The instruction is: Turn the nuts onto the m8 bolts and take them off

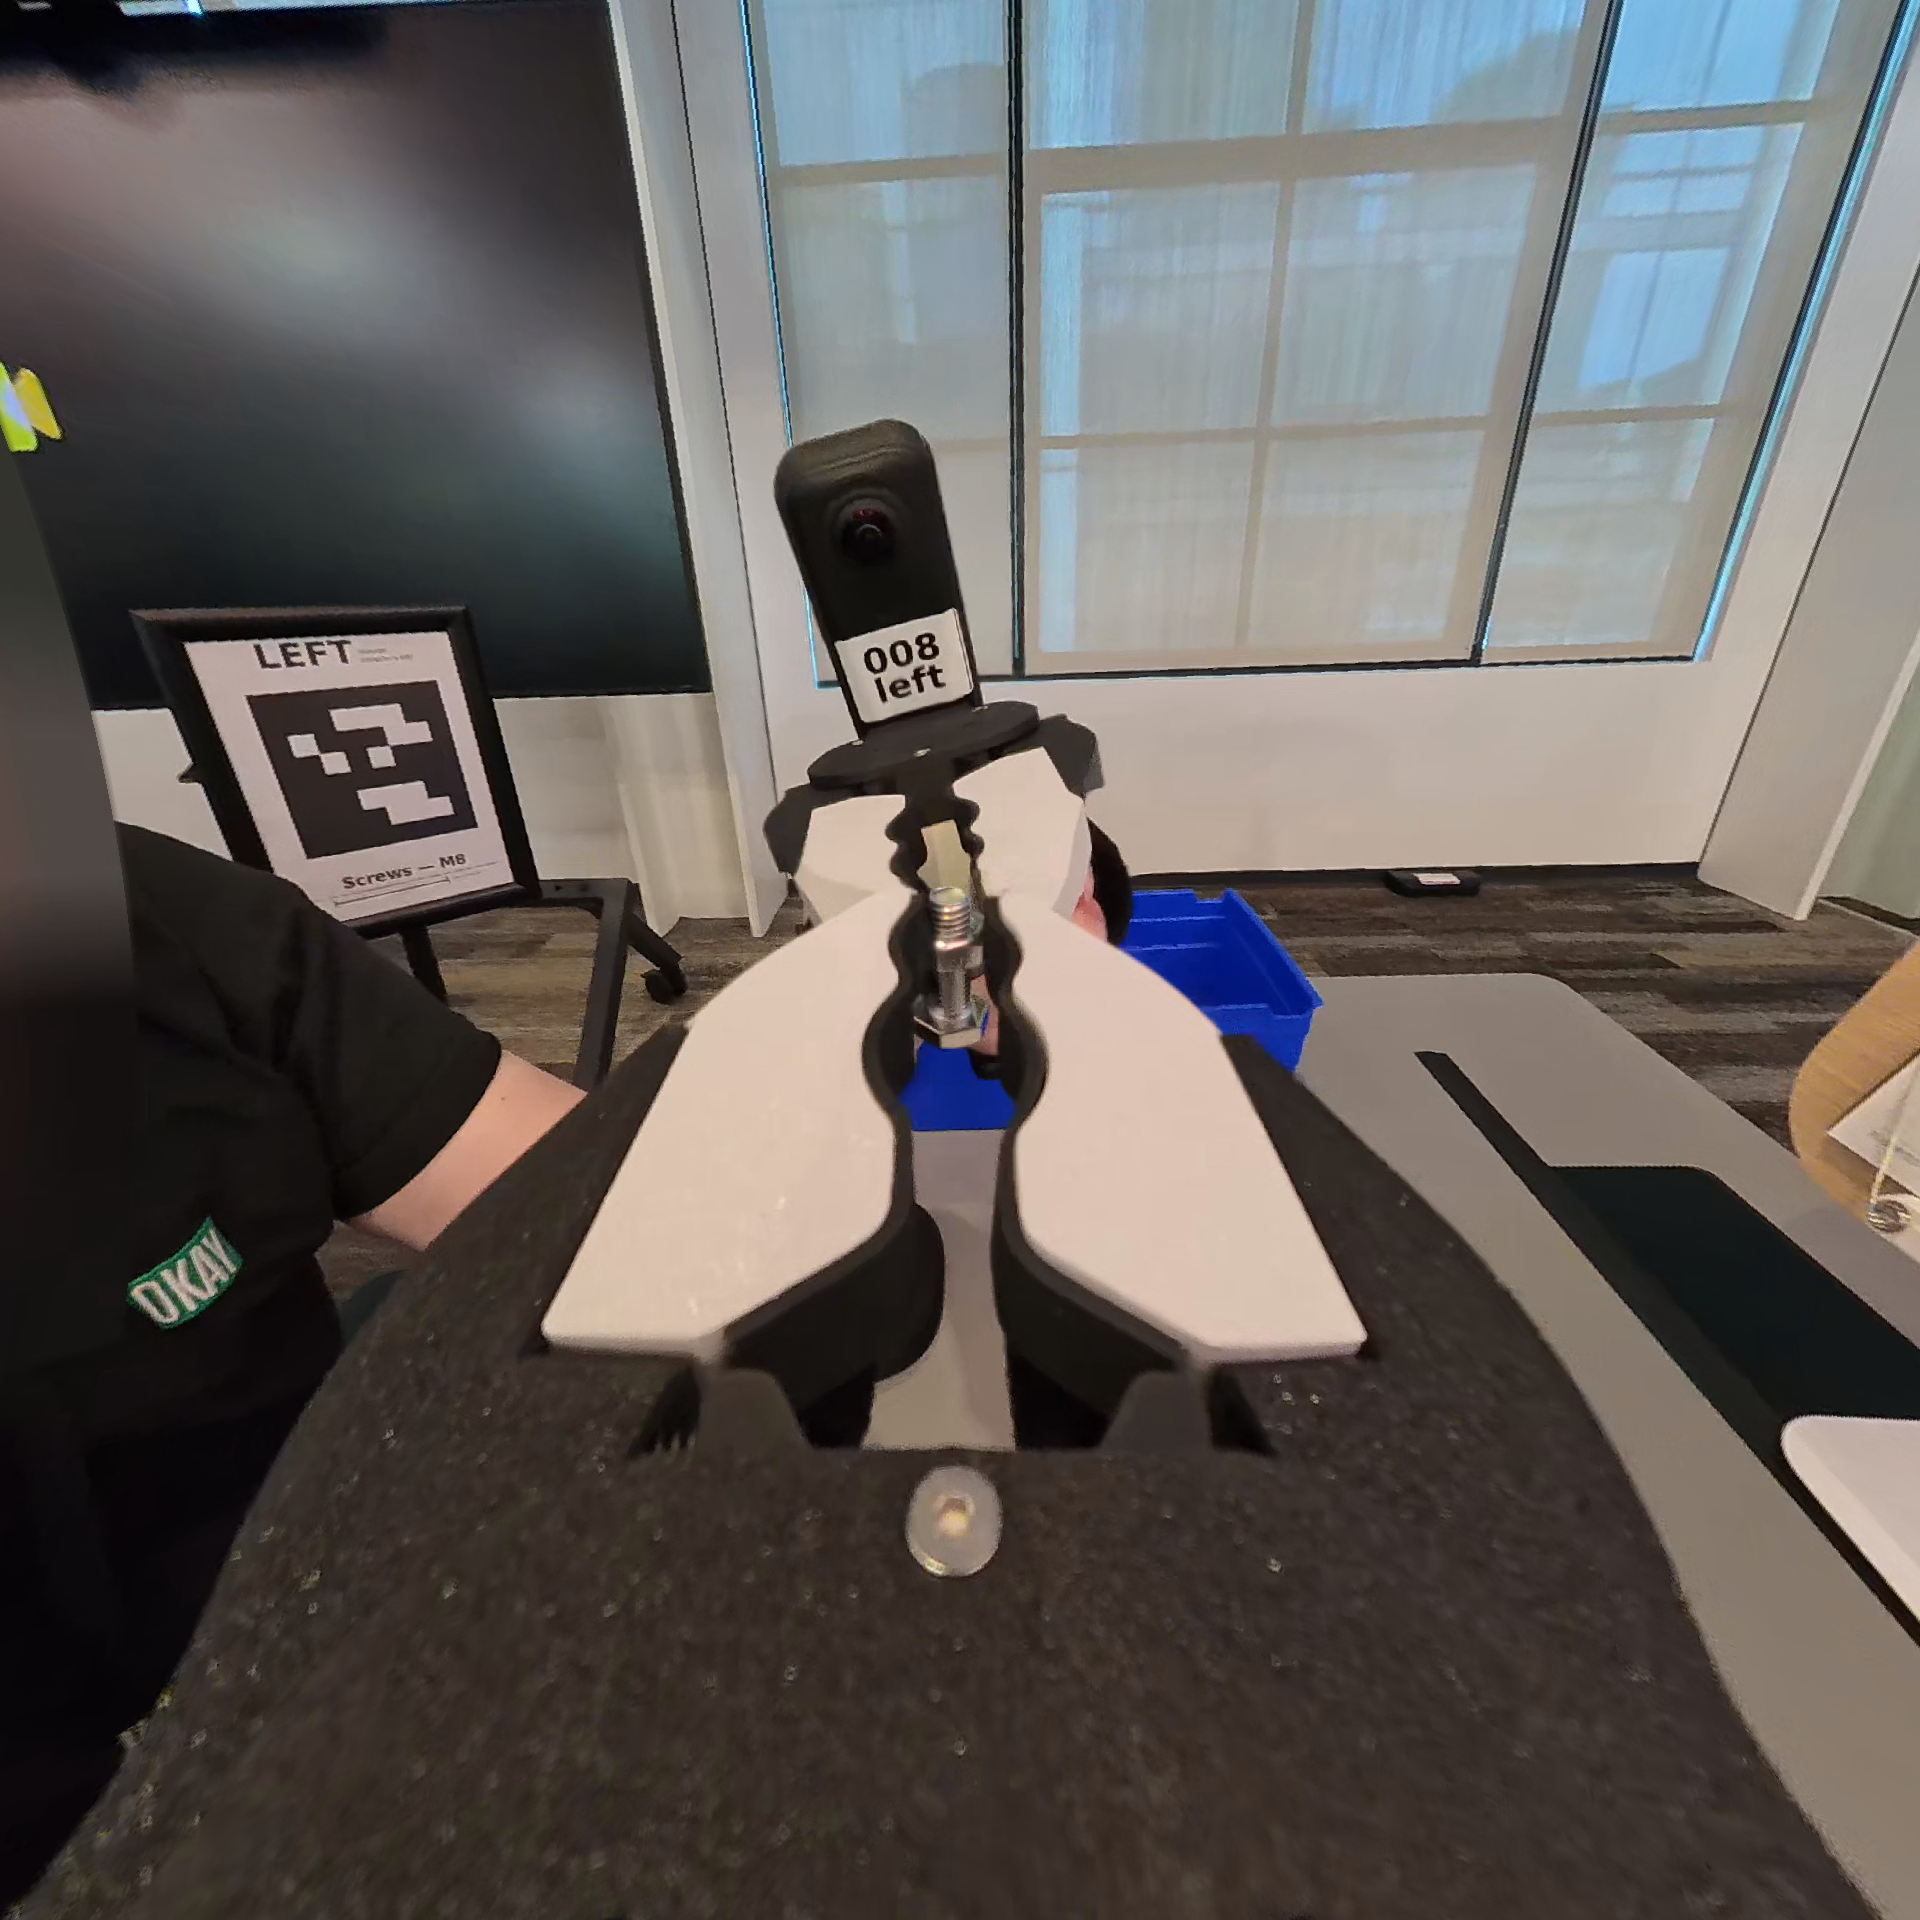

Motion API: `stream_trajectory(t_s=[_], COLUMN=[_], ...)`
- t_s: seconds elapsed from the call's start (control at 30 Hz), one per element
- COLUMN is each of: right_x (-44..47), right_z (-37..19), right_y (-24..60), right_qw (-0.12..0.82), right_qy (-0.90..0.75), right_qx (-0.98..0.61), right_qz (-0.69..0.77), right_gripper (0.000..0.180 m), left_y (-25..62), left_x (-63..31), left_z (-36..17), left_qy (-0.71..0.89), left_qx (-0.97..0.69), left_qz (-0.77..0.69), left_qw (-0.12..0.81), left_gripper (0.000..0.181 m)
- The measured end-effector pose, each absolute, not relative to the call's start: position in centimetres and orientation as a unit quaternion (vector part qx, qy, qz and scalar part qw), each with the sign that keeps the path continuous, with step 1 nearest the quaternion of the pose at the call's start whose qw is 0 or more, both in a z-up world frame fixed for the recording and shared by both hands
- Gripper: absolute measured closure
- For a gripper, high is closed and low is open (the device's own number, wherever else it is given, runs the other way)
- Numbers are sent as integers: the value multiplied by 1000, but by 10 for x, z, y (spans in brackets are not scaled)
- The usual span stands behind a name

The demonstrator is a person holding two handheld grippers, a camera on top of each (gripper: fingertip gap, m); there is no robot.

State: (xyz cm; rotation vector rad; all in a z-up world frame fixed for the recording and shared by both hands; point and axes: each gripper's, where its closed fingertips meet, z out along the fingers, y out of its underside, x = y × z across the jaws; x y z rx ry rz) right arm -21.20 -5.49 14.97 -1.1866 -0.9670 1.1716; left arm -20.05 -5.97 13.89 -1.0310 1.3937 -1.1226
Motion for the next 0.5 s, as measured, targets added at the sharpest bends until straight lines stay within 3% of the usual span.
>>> stream_trajectory(t_s=[0.4, 0.5], right_x=[-212, -211], right_z=[150, 151], right_y=[-57, -55], right_qw=[556, 559], right_qy=[-413, -405], right_qx=[-501, -500], right_qz=[519, 523], right_gripper=[173, 173], left_y=[-62, -56], left_x=[-201, -201], left_z=[139, 141], left_qy=[571, 556], left_qx=[-433, -444], left_qz=[-498, -497], left_qw=[488, 497], left_gripper=[168, 156])
